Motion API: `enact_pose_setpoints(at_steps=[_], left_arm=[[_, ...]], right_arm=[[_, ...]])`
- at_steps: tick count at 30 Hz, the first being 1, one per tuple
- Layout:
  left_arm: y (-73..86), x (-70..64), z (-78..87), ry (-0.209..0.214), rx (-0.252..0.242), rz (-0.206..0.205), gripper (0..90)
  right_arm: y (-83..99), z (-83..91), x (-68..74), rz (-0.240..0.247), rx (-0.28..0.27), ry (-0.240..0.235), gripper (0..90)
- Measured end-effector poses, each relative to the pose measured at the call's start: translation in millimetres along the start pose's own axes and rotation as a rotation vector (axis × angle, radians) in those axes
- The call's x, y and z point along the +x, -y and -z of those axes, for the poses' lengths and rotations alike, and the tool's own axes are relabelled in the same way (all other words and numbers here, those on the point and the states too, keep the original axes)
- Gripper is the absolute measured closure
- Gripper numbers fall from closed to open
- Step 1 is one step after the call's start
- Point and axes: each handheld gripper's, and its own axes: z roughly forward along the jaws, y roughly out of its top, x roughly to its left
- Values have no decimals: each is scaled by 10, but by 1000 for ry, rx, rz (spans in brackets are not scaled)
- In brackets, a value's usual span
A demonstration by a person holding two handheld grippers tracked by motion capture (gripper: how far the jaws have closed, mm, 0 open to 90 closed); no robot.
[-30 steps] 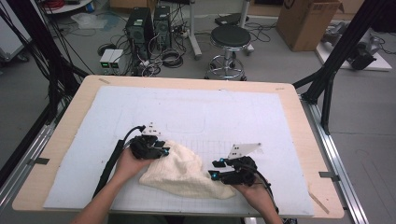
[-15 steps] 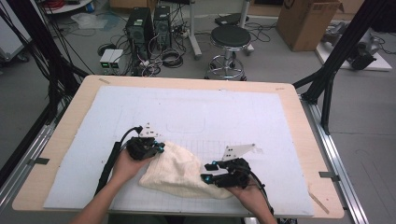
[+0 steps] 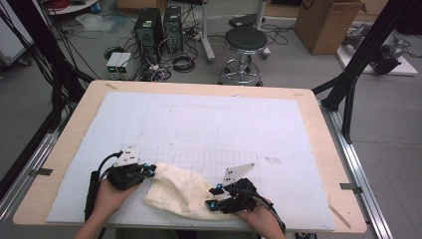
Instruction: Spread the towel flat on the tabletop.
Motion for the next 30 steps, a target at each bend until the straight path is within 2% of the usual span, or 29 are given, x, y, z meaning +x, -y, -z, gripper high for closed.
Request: enact_pose_setpoints(at_steps=[4, 7, 8, 10, 12, 14, 18, 20, 22, 23, 26, 30], left_arm=[[22, 5, 20, -2, -11, -2, 881], [29, -14, 6, 2, -3, -17, 880], [30, -18, 9, 2, -4, -17, 880], [30, -21, 25, 0, -15, -13, 880], [31, -19, 38, -2, -22, -16, 879], [29, -16, 47, -1, -26, -15, 879], [31, -18, 54, -4, -34, -8, 879], [32, -10, 60, -3, -38, -3, 879], [32, -1, 69, -4, -41, 0, 879], [34, -2, 71, -7, -47, 4, 880], [33, 8, 85, -14, -53, 4, 879], [29, 15, 92, -12, -67, 15, 880]], right_arm=[[-100, 128, -104, -20, -71, 24, 588], [-148, 149, -222, -44, -78, 66, 600], [-151, 129, -264, -61, -77, 62, 603], [-152, 66, -307, -80, -54, 47, 602], [-152, -20, -301, -76, -15, 16, 602], [-143, -101, -281, -67, 28, 14, 606], [-74, -204, -325, -93, 92, -19, 731], [-74, -204, -319, -84, 97, -21, 829], [-73, -210, -315, -68, 101, -22, 867], [-76, -202, -304, -66, 105, -14, 871], [-79, -95, -281, -53, 78, 50, 874], [-41, 159, -281, -52, 47, 137, 874]])
